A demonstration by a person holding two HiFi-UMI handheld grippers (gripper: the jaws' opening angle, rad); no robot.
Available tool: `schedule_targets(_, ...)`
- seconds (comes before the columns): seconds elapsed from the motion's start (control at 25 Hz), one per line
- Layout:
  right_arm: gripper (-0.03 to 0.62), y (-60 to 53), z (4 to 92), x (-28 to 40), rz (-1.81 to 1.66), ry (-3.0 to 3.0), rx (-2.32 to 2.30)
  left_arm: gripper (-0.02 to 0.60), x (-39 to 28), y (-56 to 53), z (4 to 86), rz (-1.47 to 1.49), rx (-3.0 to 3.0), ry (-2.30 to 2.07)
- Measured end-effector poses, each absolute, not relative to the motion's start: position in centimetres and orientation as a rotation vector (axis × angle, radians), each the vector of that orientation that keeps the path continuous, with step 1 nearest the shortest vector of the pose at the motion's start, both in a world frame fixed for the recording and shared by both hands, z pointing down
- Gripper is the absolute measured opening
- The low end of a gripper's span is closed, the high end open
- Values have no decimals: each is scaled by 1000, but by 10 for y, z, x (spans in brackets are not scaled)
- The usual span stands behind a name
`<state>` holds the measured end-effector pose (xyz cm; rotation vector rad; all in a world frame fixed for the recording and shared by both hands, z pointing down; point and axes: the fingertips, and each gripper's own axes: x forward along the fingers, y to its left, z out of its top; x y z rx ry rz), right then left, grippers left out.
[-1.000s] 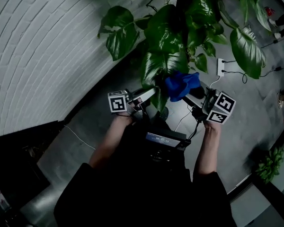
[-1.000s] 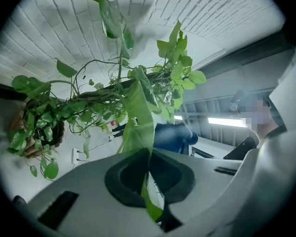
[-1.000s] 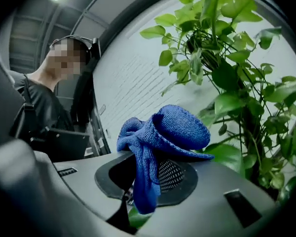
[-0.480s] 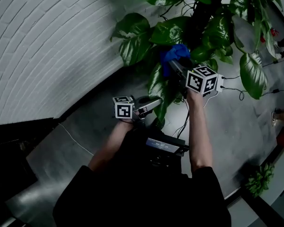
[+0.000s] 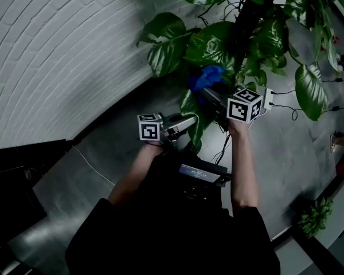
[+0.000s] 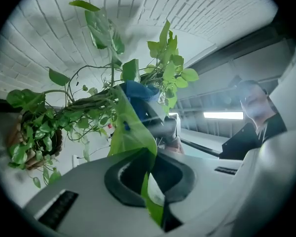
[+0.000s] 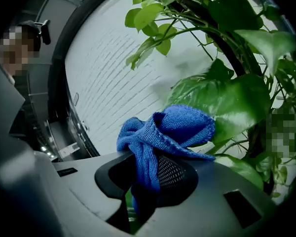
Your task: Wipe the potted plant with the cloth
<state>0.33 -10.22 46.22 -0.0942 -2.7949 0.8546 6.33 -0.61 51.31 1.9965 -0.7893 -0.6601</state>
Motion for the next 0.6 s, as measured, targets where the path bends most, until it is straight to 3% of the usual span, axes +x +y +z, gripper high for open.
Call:
schedule_targets(0.16,109,-98,459,17,896,-2811,-101,45,66,-7,505,-713,1997,-753)
schedule_targets(0.6,109,-68,450,54,950,-2840,-230,160,66,-7,479,-940,1947,-666)
